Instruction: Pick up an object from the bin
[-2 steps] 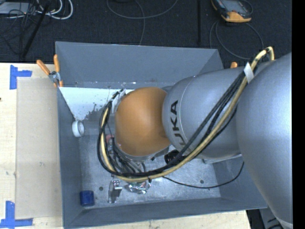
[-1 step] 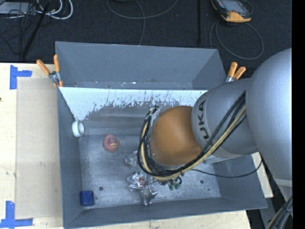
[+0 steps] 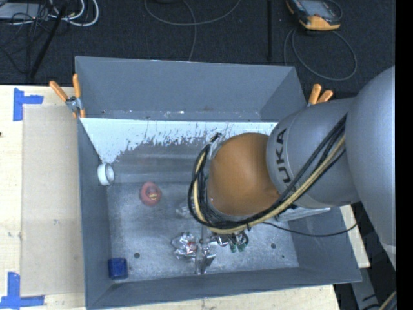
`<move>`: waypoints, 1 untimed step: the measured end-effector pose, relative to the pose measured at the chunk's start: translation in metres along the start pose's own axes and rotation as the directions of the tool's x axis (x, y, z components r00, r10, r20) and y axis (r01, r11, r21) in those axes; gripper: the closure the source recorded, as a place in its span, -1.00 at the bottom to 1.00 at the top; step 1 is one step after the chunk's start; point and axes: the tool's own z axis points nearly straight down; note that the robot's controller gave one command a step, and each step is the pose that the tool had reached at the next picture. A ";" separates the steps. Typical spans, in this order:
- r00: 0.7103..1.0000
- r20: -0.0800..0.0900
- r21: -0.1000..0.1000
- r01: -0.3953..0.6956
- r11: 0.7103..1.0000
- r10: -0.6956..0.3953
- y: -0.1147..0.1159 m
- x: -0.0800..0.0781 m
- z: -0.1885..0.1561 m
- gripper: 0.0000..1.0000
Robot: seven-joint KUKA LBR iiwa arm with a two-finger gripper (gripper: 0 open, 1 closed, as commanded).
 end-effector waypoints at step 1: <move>0.968 -0.004 0.002 -0.249 0.968 0.249 0.003 0.010 -0.006 -1.00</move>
Offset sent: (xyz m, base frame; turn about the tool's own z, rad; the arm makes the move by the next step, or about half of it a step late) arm -0.0100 0.0017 0.0070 0.2512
